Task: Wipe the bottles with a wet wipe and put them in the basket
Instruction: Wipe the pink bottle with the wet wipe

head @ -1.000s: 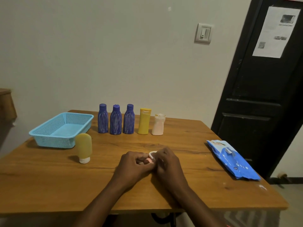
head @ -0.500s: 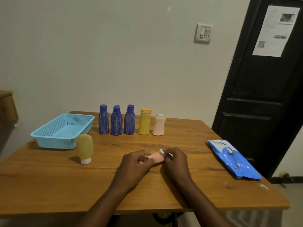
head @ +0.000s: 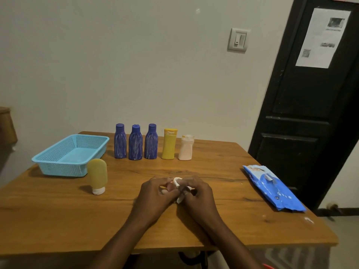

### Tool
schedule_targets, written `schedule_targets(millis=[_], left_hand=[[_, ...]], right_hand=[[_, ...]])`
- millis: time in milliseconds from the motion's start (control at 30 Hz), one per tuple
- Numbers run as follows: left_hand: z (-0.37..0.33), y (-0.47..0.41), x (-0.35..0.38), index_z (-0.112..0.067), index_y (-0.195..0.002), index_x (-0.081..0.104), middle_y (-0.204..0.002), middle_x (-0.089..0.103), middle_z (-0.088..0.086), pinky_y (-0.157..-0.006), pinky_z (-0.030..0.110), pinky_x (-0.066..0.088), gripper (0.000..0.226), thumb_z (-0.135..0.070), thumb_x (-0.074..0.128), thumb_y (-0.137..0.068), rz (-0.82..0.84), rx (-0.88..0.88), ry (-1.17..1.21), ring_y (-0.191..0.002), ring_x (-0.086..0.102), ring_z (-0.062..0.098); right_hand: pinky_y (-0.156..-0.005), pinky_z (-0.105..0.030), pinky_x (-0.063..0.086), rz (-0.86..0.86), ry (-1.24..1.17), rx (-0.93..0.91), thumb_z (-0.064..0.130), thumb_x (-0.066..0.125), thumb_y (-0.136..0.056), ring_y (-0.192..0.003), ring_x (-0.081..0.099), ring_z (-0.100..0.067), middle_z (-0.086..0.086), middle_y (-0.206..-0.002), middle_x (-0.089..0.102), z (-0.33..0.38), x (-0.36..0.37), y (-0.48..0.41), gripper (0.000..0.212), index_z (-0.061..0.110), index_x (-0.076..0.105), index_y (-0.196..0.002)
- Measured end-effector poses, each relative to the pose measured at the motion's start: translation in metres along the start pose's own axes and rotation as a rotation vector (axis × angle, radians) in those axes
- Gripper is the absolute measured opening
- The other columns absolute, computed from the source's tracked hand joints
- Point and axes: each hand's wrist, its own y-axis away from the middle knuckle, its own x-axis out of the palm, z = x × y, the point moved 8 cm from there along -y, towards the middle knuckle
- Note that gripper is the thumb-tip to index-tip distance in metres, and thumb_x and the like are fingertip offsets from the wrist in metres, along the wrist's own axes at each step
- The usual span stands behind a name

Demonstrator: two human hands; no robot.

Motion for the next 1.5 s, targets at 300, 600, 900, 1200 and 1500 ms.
schedule_targets(millis=[300,600,900,1200,1500], left_hand=[[-0.002,0.001,0.001,-0.027,-0.116,0.075,-0.090,0.076,-0.014,-0.078,0.039,0.062,0.039,-0.047,0.079,-0.082,0.013,-0.049,-0.004,-0.082,0.071,0.001],[0.000,0.002,-0.001,-0.023,-0.083,0.076,-0.069,0.074,-0.003,-0.065,0.034,0.059,0.032,-0.048,0.061,-0.097,0.048,-0.115,0.085,-0.063,0.071,0.008],[0.009,-0.001,0.002,-0.018,-0.081,0.076,-0.061,0.070,0.001,-0.058,0.032,0.053,0.032,-0.042,0.062,-0.098,0.075,-0.177,0.135,-0.054,0.062,0.010],[0.014,-0.006,0.003,-0.020,-0.085,0.076,-0.070,0.074,0.002,-0.056,0.028,0.050,0.033,-0.046,0.061,-0.098,0.072,-0.215,0.125,-0.055,0.061,0.008],[0.014,-0.006,0.004,-0.022,-0.087,0.077,-0.068,0.072,0.000,-0.054,0.029,0.046,0.030,-0.044,0.060,-0.098,0.078,-0.212,0.168,-0.053,0.057,0.006]], right_hand=[[-0.079,-0.004,0.047,-0.131,0.116,0.036,-0.003,0.066,-0.088,-0.100,0.056,0.012,0.011,-0.105,0.066,-0.013,-0.013,-0.015,0.031,0.021,0.078,-0.104],[-0.084,-0.009,0.050,-0.019,0.134,-0.124,-0.004,0.067,-0.088,-0.108,0.054,0.007,0.017,-0.110,0.061,0.007,0.005,-0.006,0.034,0.024,0.076,-0.105],[-0.078,-0.013,0.047,-0.115,0.222,0.051,0.002,0.068,-0.088,-0.095,0.061,-0.002,0.011,-0.100,0.067,-0.030,-0.014,-0.034,0.027,0.021,0.076,-0.105],[-0.079,-0.013,0.049,-0.004,0.178,-0.047,0.002,0.069,-0.087,-0.099,0.057,0.001,0.011,-0.104,0.066,-0.009,0.004,-0.021,0.028,0.026,0.076,-0.101],[-0.071,-0.010,0.049,-0.028,0.065,-0.012,0.004,0.072,-0.087,-0.092,0.061,0.004,0.012,-0.095,0.069,-0.011,0.004,-0.021,0.019,0.022,0.078,-0.090]])
